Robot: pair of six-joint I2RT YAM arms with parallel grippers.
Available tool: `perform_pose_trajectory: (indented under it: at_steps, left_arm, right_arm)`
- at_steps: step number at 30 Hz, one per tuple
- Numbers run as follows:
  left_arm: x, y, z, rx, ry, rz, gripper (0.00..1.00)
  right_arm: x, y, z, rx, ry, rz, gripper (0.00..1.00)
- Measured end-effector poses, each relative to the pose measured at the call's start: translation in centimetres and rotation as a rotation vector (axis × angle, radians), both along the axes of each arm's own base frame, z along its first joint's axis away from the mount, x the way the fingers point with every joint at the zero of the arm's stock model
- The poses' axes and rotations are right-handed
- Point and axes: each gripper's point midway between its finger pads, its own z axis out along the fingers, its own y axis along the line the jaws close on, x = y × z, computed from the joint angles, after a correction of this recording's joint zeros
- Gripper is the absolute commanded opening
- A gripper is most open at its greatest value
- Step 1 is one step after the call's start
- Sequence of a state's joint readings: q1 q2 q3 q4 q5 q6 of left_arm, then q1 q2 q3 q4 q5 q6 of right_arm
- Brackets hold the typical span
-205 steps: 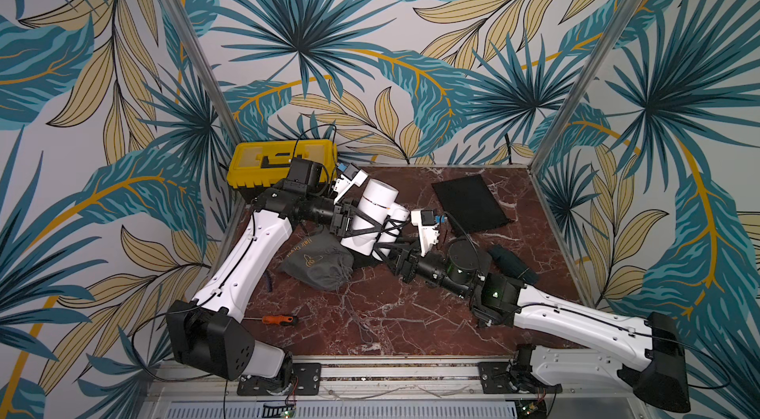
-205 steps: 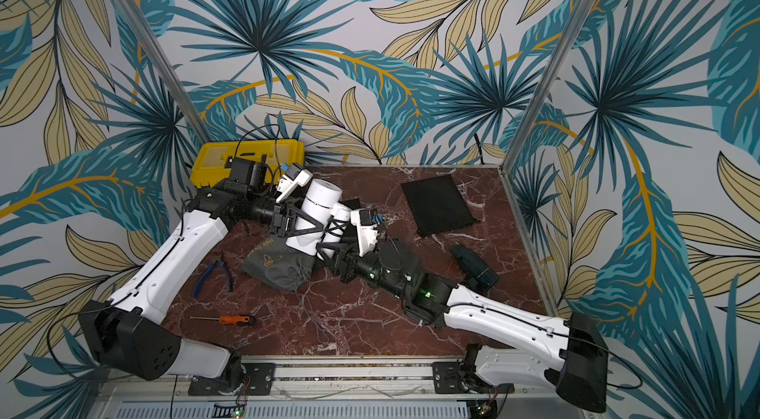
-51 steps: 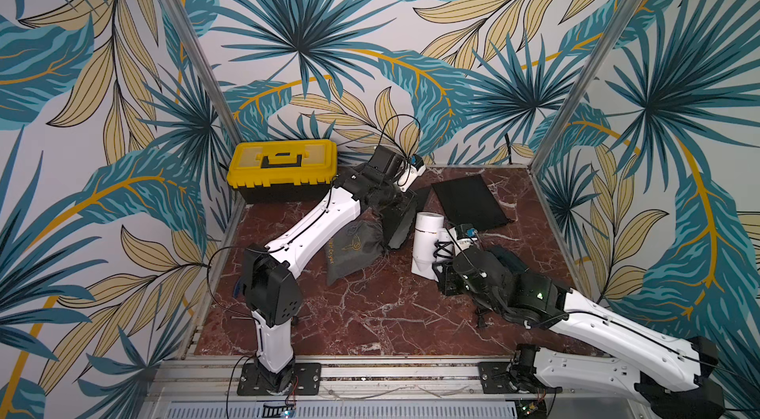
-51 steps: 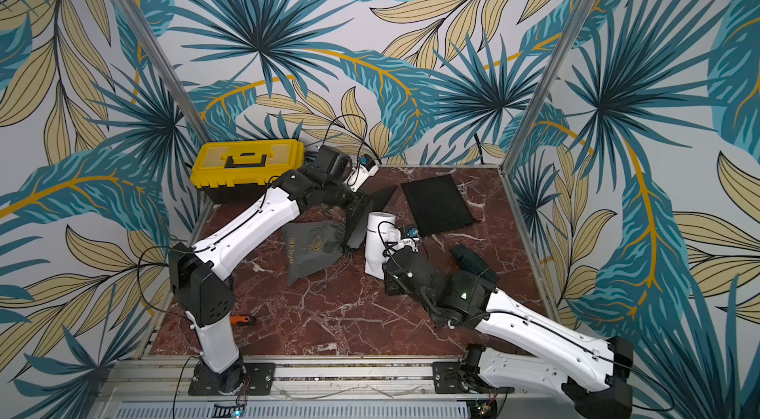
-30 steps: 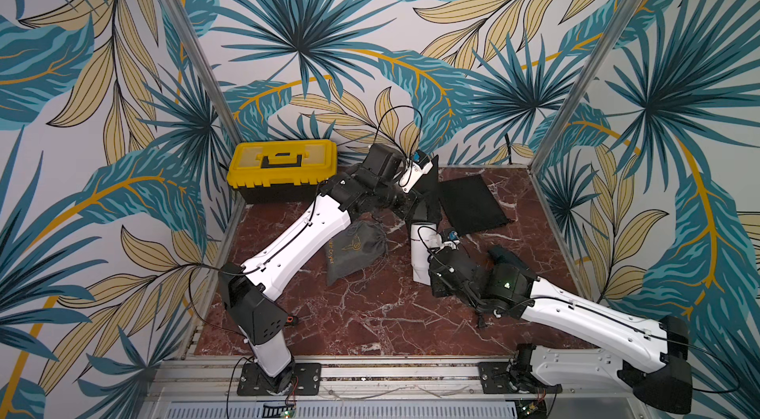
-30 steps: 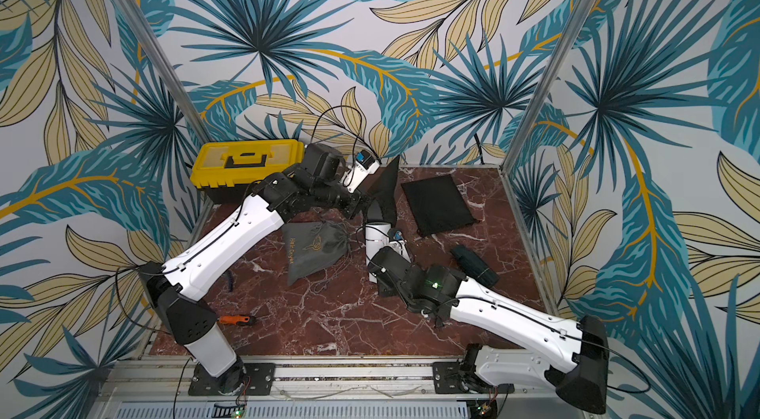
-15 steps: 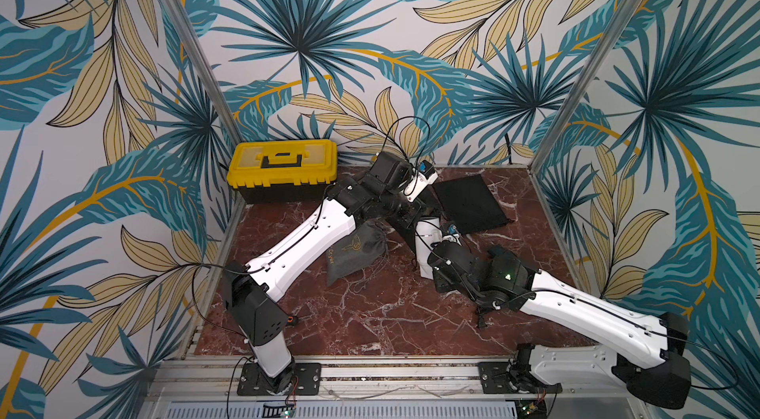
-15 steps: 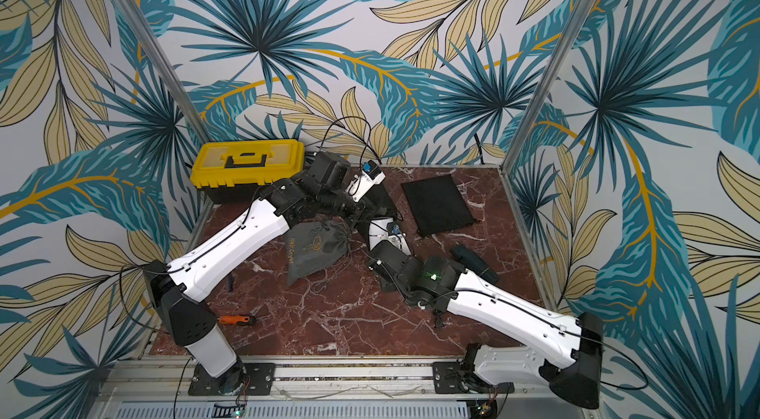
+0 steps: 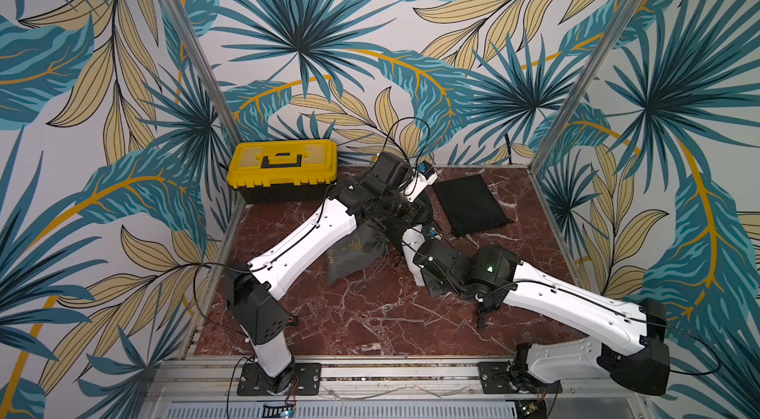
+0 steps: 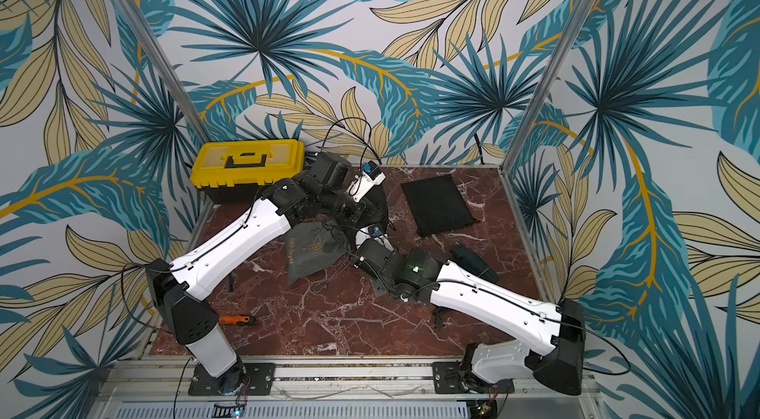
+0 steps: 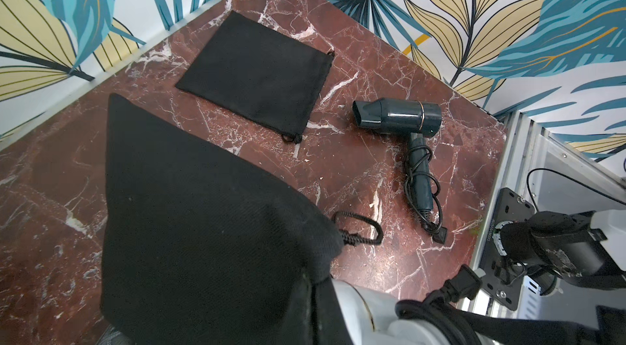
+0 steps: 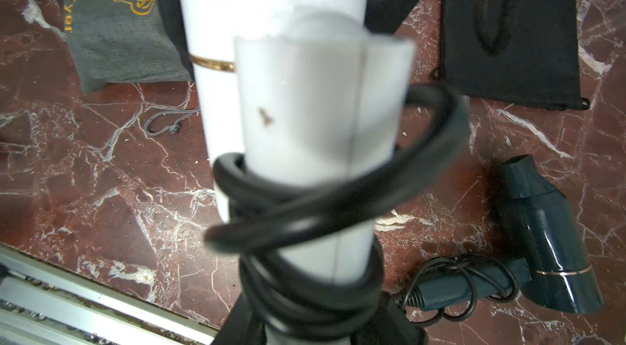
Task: Pack away hair dryers
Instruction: Place the hair dryer in the drawstring bag.
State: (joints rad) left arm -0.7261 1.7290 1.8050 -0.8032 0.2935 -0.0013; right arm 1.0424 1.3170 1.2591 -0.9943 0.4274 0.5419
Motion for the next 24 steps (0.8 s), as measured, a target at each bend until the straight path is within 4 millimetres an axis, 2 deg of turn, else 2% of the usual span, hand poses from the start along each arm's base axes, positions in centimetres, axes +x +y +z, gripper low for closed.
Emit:
perform_pose_trajectory:
  at_steps: [7,14,19,24]
  left_arm:
    - [-0.4,-0.2,-0.7,0.004,0.018,-0.014,0.0]
    - [-1.4,-0.7,-1.7,0.001,0.047,-0.039,0.0]
    - [-2.1,-0.9,-1.3,-0.015,0.042,-0.053,0.0]
    - [-2.5,-0.8,-0.5,-0.032,0.037,-0.061,0.0]
  right_arm:
    - [-0.5,0.5,-0.7,-0.002,0.038,0.033,0.0]
    - [0.0,-0.9,0.3,0.092,0.032,-0.025,0.0]
    - [0.3,-2.0,-0.3,0.161,0.069,-0.09,0.0]
    - [0.4,-1.6,-0.4,0.212,0.102,-0.106,0.0]
